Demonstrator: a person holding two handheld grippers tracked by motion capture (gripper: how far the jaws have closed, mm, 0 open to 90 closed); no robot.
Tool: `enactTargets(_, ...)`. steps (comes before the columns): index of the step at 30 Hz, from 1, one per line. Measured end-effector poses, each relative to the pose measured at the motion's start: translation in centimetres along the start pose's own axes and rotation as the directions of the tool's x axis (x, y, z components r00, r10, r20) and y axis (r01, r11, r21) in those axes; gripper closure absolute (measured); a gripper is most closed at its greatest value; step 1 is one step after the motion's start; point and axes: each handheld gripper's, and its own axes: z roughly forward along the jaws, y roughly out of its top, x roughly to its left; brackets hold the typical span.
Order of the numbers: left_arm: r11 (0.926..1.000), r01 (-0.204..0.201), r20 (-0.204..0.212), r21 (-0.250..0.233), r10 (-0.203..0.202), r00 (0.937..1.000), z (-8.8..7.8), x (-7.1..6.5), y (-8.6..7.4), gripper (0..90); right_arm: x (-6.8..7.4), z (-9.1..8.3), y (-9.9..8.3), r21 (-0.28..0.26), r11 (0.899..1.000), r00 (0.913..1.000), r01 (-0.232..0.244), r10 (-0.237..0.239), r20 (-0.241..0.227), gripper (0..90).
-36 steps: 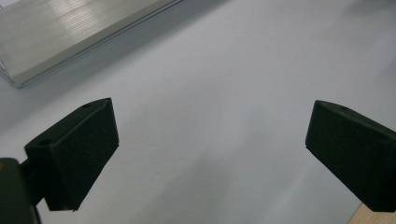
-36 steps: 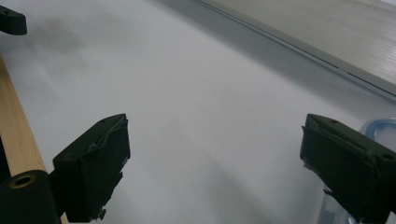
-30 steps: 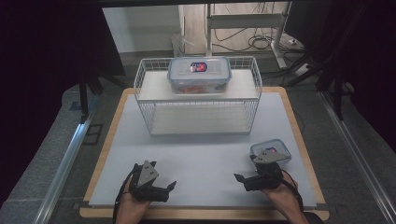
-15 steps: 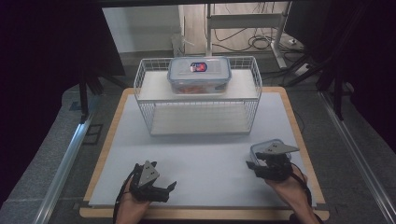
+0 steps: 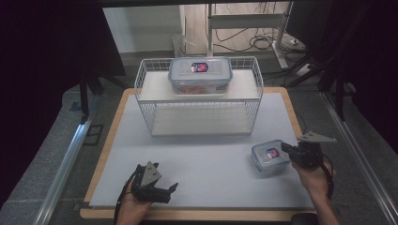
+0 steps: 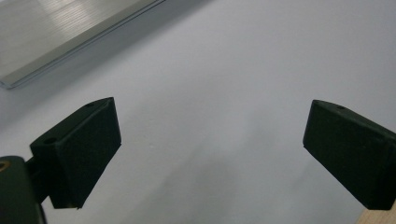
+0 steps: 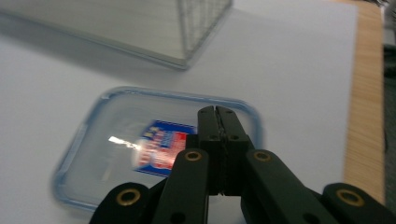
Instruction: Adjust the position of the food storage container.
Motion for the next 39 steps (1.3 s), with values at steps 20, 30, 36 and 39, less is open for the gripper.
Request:
enactTargets(20,0.9998,0.005,0.011,0.021,-0.005,0.9999,0.5,0.1,-0.1,4.4,-2.7,1.3,-1.2,0.083,0.994,0.9948,-0.064,0.057,0.085,89.5)
enactTargets(30,0.9997,0.009,0.023,0.024,-0.009,0.9997,0.7,0.0,-0.1,4.4,-1.2,1.6,-1.0,0.096,0.995,0.9993,-0.037,0.036,0.012,89.5)
enactTargets(36,0.9996,0.011,0.028,0.028,-0.011,0.9995,0.8,0.0,-0.1,4.5,0.8,2.7,-1.0,0.141,0.990,0.9979,0.000,0.009,-0.064,89.5)
enactTargets(39,0.9995,0.007,0.029,0.031,-0.008,0.9996,0.9,-0.1,-0.1,4.5,2.3,3.2,-0.6,0.145,0.989,0.9955,0.041,-0.028,-0.091,89.5)
